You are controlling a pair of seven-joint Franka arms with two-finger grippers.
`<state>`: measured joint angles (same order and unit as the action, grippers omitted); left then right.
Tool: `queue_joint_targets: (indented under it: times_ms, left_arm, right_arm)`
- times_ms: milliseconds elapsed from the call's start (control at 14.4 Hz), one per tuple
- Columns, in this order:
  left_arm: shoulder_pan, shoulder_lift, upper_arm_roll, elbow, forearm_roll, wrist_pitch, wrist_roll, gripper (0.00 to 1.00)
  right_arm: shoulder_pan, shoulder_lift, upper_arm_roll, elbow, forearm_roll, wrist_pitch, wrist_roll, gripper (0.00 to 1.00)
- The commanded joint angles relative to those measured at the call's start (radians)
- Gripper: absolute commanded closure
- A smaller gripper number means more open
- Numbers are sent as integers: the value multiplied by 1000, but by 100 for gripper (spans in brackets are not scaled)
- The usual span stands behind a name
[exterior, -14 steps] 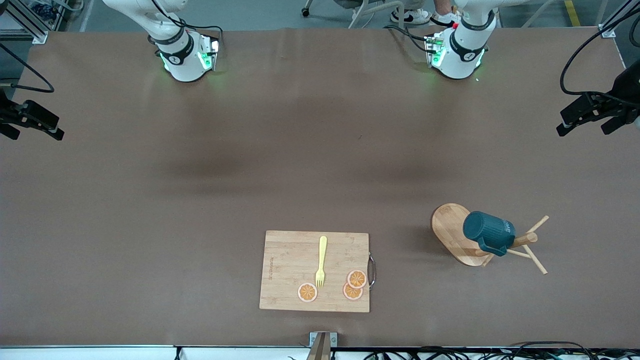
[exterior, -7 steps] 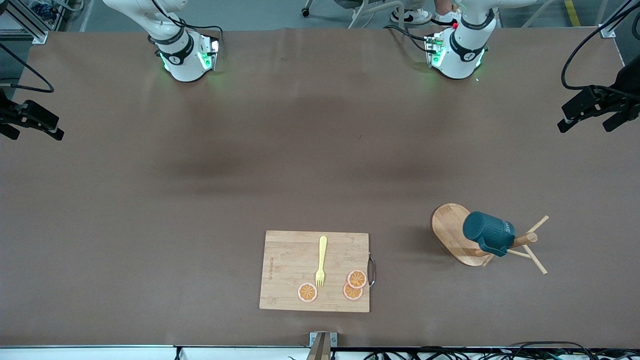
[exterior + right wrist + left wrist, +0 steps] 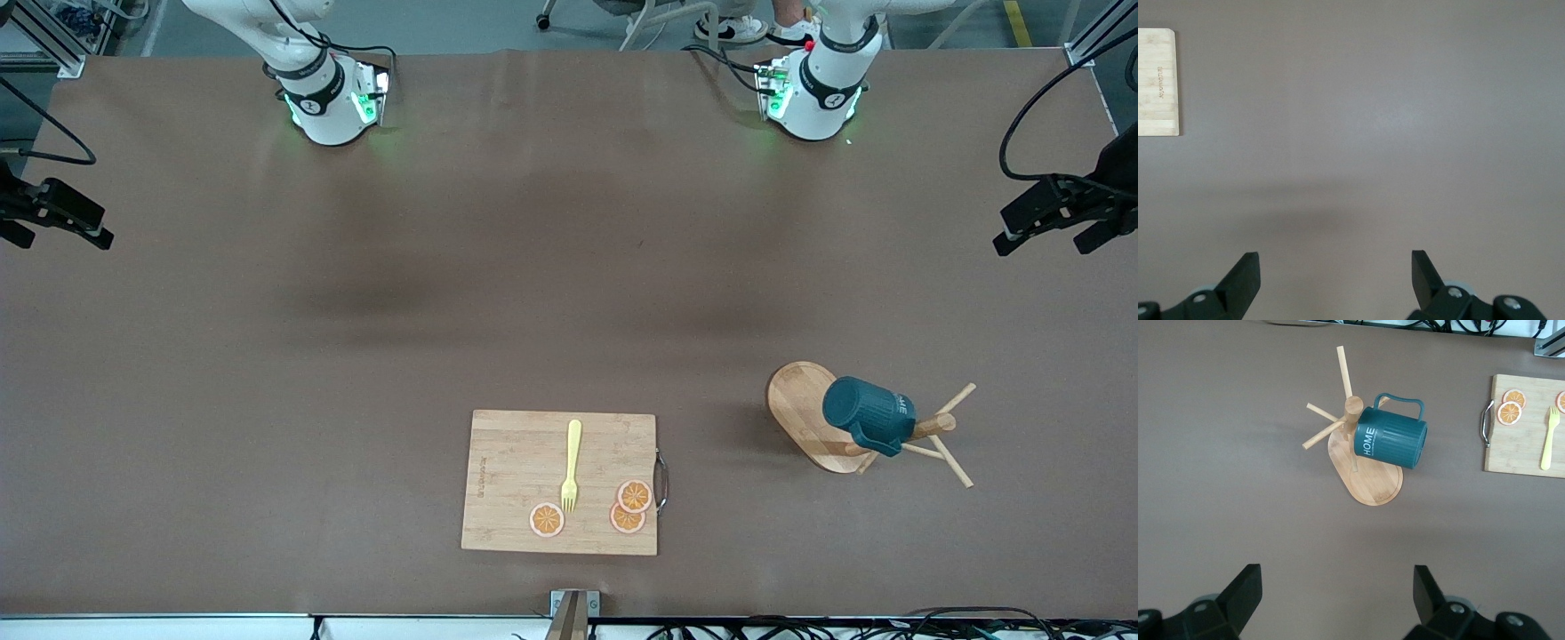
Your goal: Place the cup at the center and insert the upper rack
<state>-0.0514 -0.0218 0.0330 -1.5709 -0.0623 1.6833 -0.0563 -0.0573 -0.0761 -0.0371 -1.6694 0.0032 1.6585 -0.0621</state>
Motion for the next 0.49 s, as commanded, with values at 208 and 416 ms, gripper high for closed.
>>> queue_joint_targets:
  times_ms: [208, 416]
  left_arm:
    - [-5, 8, 5, 35, 12, 16, 7, 0]
    - [-11, 2, 1, 38, 15, 10, -8, 0]
  right_arm:
    - [2, -24, -1, -20, -14, 9, -2, 0]
    - [2, -25, -1, -20, -14, 9, -2, 0]
